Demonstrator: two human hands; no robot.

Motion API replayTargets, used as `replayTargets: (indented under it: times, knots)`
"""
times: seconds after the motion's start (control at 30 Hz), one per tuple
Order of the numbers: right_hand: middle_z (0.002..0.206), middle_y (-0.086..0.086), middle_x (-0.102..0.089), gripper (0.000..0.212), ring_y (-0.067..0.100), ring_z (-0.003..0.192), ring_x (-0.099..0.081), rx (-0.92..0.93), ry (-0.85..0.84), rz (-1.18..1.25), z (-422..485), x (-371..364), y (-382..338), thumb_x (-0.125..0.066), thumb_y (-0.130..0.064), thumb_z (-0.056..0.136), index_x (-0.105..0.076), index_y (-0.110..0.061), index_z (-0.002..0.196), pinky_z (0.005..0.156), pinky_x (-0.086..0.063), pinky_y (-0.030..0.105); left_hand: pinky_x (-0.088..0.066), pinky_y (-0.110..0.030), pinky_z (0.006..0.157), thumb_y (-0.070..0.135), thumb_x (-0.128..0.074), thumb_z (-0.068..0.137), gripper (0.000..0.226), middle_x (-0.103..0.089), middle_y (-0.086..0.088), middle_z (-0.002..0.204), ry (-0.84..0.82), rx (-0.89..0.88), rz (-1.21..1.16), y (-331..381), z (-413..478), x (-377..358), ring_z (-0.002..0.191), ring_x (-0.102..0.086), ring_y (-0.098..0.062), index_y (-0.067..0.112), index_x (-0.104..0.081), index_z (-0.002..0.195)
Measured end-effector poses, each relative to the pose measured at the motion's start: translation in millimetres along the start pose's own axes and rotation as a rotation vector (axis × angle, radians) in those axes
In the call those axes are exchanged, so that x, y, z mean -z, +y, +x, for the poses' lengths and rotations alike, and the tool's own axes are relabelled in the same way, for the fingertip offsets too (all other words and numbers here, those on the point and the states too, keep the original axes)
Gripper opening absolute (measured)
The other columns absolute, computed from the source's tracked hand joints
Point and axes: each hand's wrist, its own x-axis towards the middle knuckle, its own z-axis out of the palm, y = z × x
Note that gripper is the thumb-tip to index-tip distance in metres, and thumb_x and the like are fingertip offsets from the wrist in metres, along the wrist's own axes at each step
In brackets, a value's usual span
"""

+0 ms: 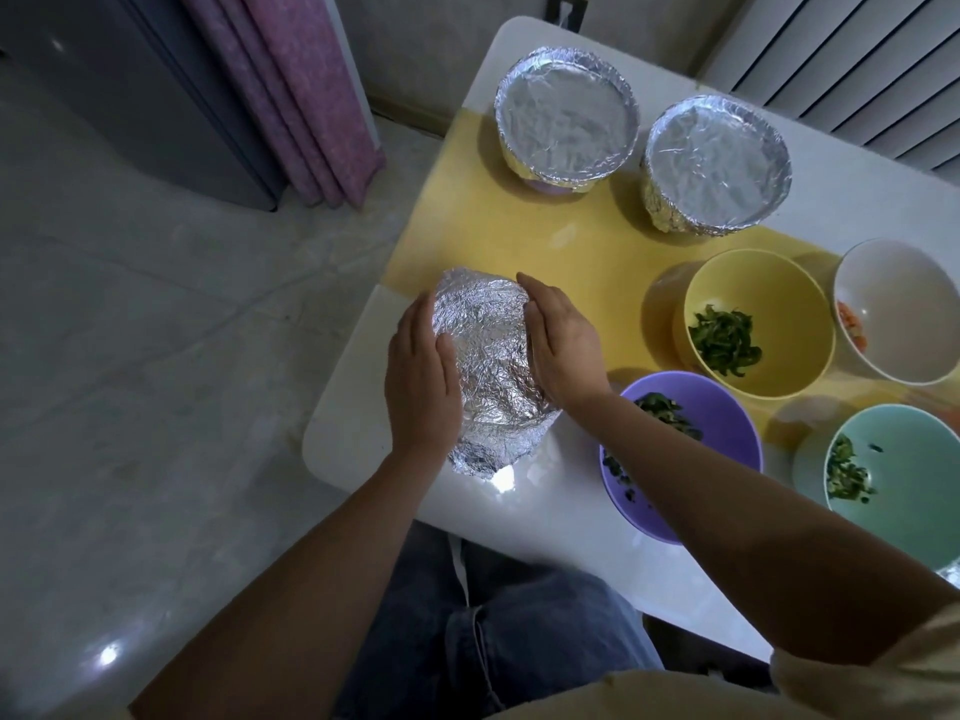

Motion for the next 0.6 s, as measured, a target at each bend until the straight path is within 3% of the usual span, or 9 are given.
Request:
replayTargets:
  times: [0.07,0.13,0.2,0.27,0.4,0.53,0.6]
  knots:
    - [0.122,0.008,-0.064,0.038,0.025,0.107,-0.06,-0.034,0.03,0.006,1.4,0.7,0.5,-0.034,-0.023,0.104,-0.053,-0.01,0.134,0.08,-0.04,0.028,-0.039,-0.028,0.101,0.02,-0.033,0.103,0.043,-0.051,-0.014,0.138,0.011,0.026,-0.07,-1.5,0.5,0.2,0.125,-0.05,-0.026,0.001,-0.044,0.141]
    - [0.098,0.006,-0.066,0.037,0.025,0.086,-0.06,-0.084,0.056,0.035,2.0,0.4,-0.7,-0.033,-0.022,0.103,-0.057,-0.007,0.126,0.067,-0.033,0.027,-0.039,-0.022,0.097,0.021,-0.032,0.103,0.043,-0.054,-0.013,0.133,0.017,0.048,-0.119,-0.8,1.9,1.0,0.12,-0.054,-0.024,0.002,-0.046,0.139]
    - [0.078,0.0,-0.055,0.036,0.021,0.069,-0.05,-0.142,0.076,0.08,-1.0,0.3,-4.0,-0.031,-0.025,0.101,-0.058,-0.004,0.115,0.062,-0.026,0.028,-0.037,-0.019,0.095,0.02,-0.033,0.103,0.042,-0.056,-0.012,0.133,-0.026,0.03,-0.133,-1.0,8.6,6.2,0.119,-0.054,-0.021,0.003,-0.048,0.138]
    - [0.073,0.002,-0.05,0.033,0.021,0.064,-0.044,-0.2,0.091,0.095,-7.0,2.4,-6.9,-0.029,-0.027,0.099,-0.054,-0.004,0.104,0.061,-0.026,0.03,-0.038,-0.02,0.094,0.018,-0.034,0.102,0.04,-0.06,-0.011,0.131,-0.109,-0.035,-0.096,-6.5,23.3,13.1,0.117,-0.057,-0.023,0.004,-0.052,0.135]
    - [0.083,0.012,-0.053,0.021,0.031,0.073,-0.049,-0.387,-0.011,-0.019,-13.1,16.0,-21.2,-0.03,-0.022,0.099,-0.045,-0.008,0.097,0.062,-0.029,0.035,-0.046,-0.042,0.095,0.024,-0.034,0.098,0.042,-0.06,-0.015,0.132,-0.166,-0.155,0.094,-12.9,49.2,19.2,0.117,-0.058,-0.033,0.006,-0.064,0.123]
    - [0.105,0.025,-0.061,0.039,0.035,0.091,-0.056,-0.497,-0.312,-0.362,2.8,40.7,-29.0,-0.03,-0.029,0.102,-0.058,-0.002,0.094,0.07,-0.036,0.034,-0.035,-0.043,0.099,0.025,-0.035,0.094,0.041,-0.053,-0.011,0.139,0.066,0.019,0.25,9.3,24.5,17.2,0.126,-0.048,-0.031,0.01,-0.06,0.123]
    - [0.115,0.024,-0.06,0.05,0.036,0.103,-0.057,-0.495,-0.399,-0.503,11.5,48.5,-29.4,-0.03,-0.039,0.101,-0.061,-0.001,0.108,0.074,-0.037,0.034,-0.032,-0.042,0.102,0.022,-0.04,0.094,0.037,-0.052,-0.011,0.139,0.15,0.073,0.267,17.0,5.6,11.1,0.128,-0.045,-0.03,0.01,-0.057,0.124]
